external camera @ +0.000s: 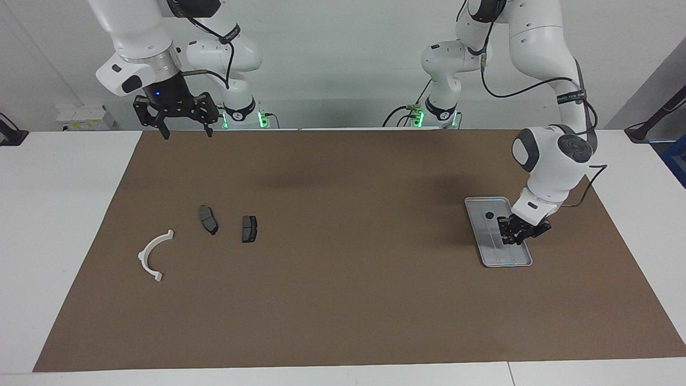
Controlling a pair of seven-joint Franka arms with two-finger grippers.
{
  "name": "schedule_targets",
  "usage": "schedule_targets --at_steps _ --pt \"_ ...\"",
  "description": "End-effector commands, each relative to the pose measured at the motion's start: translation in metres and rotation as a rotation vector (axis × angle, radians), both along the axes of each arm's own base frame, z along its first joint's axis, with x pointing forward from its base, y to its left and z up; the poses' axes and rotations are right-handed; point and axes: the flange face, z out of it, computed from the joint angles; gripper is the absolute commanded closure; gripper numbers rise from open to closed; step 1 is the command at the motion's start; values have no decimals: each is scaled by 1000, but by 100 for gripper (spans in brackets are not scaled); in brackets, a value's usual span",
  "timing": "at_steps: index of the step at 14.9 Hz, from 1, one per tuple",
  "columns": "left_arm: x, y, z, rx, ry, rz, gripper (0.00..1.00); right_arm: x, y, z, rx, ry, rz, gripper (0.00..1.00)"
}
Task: Pick bearing gear from pile to tray
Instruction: 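Carry the gear with the left gripper into the tray and release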
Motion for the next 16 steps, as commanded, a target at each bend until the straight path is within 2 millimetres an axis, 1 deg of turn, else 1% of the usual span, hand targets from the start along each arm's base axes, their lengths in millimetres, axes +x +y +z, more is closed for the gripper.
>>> schedule_targets --at_steps 1,4,6,7,9,10,11,12,14,15,16 --pt "-2 -6 -18 -10 -12 13 100 -3 -4 5 25 -3 0 0" --pt "-4 -6 -33 -13 -31 17 100 -3 -9 5 25 -2 -8 0" --pt "-10 -6 -40 -13 -20 17 100 -2 -15 5 25 -5 -23 0" --pt "-14 -6 -45 -12 -16 15 100 -2 -15 5 25 -5 -25 0" --pt "-17 -7 -48 -12 -5 12 100 -4 -16 9 25 -13 -25 0" --pt "-18 -7 -47 -11 3 11 22 -4 -16 9 25 -13 -25 0" --pt "-17 -9 -43 -9 15 7 1 -4 -15 9 25 -13 -23 0" --pt "-17 -9 -36 -7 36 4 0 -4 -15 9 25 -13 -23 0" --pt "-11 -2 -10 -1 76 1 0 -4 -15 9 25 -13 -23 0" --pt "-7 0 8 1 84 5 0 -4 -14 9 25 -13 -23 0" --pt "-2 2 30 3 92 7 0 -4 -14 9 25 -13 -20 0"
